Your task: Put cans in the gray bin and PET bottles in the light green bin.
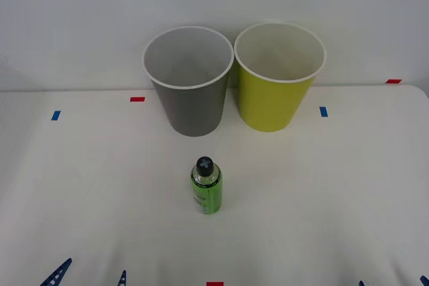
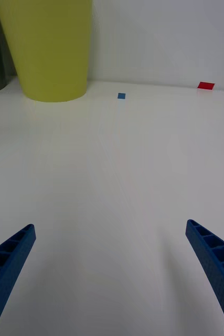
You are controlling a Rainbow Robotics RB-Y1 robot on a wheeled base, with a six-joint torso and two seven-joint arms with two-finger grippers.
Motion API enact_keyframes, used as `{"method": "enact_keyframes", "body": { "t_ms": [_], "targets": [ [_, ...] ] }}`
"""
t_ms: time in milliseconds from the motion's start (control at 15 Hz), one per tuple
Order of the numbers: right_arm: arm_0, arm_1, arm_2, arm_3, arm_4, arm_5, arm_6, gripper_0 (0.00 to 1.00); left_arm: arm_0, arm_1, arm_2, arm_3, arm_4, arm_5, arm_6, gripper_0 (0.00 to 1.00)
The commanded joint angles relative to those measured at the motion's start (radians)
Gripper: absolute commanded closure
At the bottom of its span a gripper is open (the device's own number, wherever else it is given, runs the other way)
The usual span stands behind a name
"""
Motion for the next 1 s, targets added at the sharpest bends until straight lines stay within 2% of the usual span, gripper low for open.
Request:
{"method": "enact_keyframes", "body": {
  "t_ms": [67, 1000],
  "targets": [
    [0.0, 0.0, 0.0, 0.0, 0.0, 0.0, 0.0, 0.0, 0.0, 0.0, 0.0, 0.0, 0.0, 0.0, 0.0, 0.0],
    [0.0, 0.0, 0.0, 0.0, 0.0, 0.0, 0.0, 0.0, 0.0, 0.0, 0.0, 0.0, 0.0, 0.0, 0.0, 0.0]
  ]
}}
